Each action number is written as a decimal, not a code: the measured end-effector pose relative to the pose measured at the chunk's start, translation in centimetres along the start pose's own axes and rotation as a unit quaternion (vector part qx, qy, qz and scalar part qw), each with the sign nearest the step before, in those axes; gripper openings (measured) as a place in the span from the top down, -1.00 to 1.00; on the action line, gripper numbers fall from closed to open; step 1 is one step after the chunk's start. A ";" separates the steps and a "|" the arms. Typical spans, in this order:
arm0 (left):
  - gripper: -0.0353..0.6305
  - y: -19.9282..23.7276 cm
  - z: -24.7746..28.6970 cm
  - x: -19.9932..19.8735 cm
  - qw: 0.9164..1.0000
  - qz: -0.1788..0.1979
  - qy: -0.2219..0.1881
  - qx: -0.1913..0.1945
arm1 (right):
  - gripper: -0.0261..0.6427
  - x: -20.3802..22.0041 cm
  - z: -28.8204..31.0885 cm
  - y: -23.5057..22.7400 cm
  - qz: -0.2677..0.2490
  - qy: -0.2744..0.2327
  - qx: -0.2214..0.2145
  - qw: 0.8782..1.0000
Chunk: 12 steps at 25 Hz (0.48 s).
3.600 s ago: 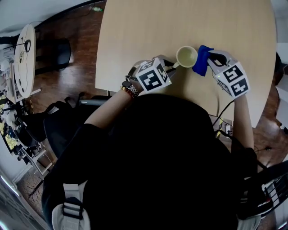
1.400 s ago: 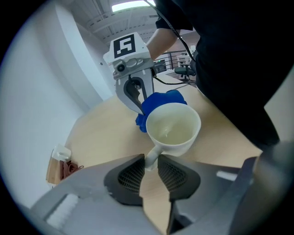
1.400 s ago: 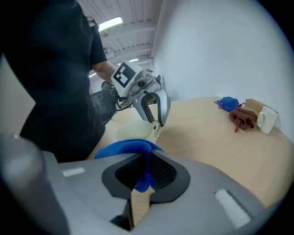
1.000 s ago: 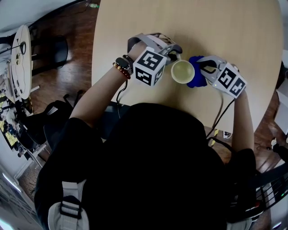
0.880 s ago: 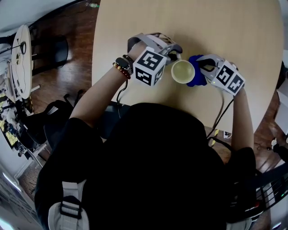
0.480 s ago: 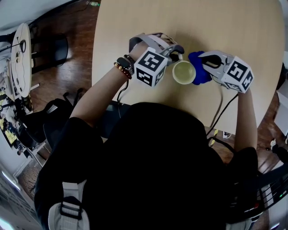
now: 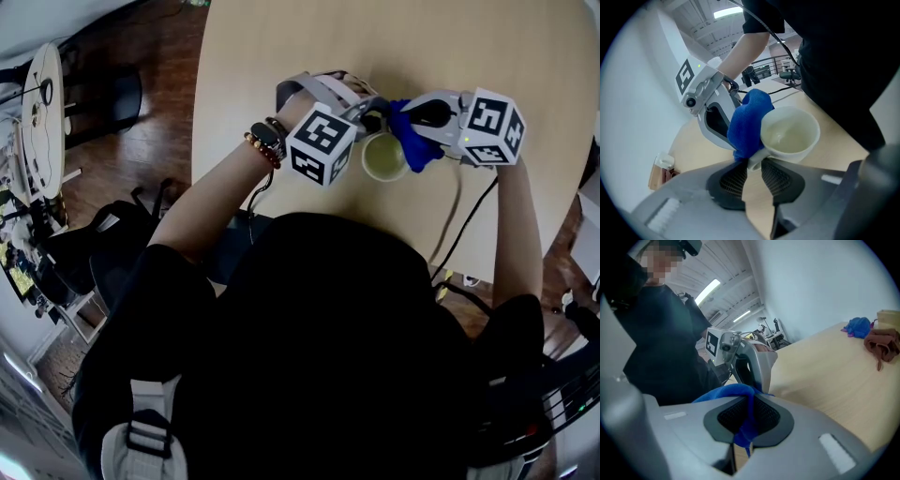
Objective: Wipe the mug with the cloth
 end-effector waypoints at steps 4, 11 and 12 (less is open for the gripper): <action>0.65 -0.3 0.4 0.1 1.000 -0.015 -0.002 0.001 | 0.83 1.5 2.0 -0.6 -0.001 0.057 -0.007 0.998; 0.65 -0.4 0.1 0.2 0.999 -0.031 -0.007 -0.005 | 0.83 3.5 3.9 -0.4 -0.024 0.144 0.090 0.985; 0.65 -0.4 0.0 0.2 0.999 -0.035 -0.006 -0.009 | 0.82 3.5 3.9 -0.1 -0.028 0.147 0.107 0.983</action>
Point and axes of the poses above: the fingertips, and each gripper's own axes: z forward along the fingers, y to its left, x out of its underside, the point moved 8 cm from there along -z, backward along the fingers, and after that the axes turned 5 degrees about -x, right-handed, at the moved point
